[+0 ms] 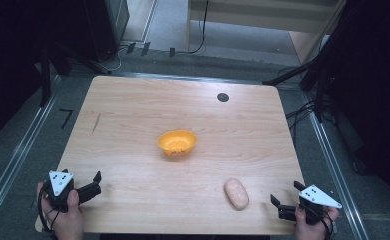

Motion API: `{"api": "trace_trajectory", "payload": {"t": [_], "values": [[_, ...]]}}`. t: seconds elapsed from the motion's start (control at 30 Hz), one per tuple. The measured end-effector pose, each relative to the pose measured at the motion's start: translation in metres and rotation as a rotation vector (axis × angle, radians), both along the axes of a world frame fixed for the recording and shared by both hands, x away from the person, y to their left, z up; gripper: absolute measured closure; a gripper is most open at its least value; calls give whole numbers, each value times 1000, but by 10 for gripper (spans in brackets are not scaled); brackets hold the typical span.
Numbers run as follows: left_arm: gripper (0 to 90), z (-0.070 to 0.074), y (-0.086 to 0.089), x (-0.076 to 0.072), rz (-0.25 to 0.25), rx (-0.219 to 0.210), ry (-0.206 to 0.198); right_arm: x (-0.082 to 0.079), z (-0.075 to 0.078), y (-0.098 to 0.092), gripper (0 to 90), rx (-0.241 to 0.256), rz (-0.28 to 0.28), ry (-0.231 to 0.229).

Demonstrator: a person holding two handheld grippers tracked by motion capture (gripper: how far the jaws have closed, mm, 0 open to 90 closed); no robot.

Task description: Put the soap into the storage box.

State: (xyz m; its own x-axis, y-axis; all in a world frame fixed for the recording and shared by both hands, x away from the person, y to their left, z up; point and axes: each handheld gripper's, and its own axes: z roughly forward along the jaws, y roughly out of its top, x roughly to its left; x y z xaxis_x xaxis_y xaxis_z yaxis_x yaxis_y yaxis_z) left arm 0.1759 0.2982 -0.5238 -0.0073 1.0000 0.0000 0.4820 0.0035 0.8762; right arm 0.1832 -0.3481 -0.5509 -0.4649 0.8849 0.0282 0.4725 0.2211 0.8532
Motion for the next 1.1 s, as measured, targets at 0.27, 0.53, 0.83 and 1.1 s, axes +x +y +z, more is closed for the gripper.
{"api": "trace_trajectory", "payload": {"t": [0.27,0.53,0.83,1.1], "values": [[0,0,-1,-1,-9,7,-9,2,0,1,11,-7,-15,20],[0,0,-4,-1,-26,24,-6,8,-1,10,10,-48,3,75],[0,0,-4,-1,-29,27,-7,17,7,26,10,-111,31,145],[0,0,-4,0,-33,25,-4,27,24,43,10,-157,54,209]]}}
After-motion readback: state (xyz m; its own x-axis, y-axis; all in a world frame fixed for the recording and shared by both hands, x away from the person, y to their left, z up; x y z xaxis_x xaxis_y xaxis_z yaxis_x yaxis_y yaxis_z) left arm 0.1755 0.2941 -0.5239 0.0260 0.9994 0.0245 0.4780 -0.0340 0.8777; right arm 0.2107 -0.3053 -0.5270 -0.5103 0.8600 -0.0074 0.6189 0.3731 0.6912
